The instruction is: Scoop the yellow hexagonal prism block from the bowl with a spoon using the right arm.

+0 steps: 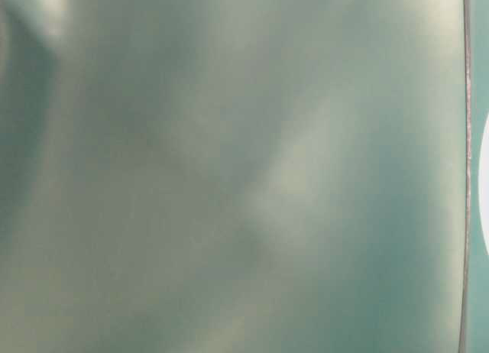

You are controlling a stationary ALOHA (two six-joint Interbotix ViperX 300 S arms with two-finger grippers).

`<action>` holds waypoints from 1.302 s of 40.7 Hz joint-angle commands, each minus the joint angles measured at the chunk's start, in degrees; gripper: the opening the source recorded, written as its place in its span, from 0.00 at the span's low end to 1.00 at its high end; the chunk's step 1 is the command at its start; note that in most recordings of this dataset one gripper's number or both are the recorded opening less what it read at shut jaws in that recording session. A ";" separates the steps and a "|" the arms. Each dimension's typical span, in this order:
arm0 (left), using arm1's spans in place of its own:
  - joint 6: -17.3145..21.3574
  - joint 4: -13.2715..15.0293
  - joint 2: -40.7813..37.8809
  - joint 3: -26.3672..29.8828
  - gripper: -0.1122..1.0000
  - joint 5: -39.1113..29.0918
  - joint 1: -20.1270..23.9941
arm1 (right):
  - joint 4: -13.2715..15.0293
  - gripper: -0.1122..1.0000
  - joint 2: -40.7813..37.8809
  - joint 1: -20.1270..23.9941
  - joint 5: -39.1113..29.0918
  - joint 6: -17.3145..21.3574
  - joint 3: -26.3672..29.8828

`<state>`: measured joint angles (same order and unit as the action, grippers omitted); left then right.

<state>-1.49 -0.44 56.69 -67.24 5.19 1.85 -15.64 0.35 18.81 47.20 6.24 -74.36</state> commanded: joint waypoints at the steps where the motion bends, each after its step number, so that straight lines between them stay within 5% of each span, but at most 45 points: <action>1: -0.09 -0.09 -0.44 1.32 0.10 0.26 0.09 | 0.18 0.31 0.62 0.18 0.53 -0.18 1.05; 24: -0.09 -0.09 -0.44 1.32 0.10 0.26 0.09 | -0.35 0.29 11.43 -0.62 -11.51 -2.64 1.58; 53: -0.09 -0.09 -0.44 1.32 0.10 0.26 0.09 | -1.67 0.30 11.78 -1.41 -11.78 -2.37 1.85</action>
<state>-1.49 -0.35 56.78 -67.15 5.27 1.85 -17.14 11.43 17.40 35.16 3.78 -73.39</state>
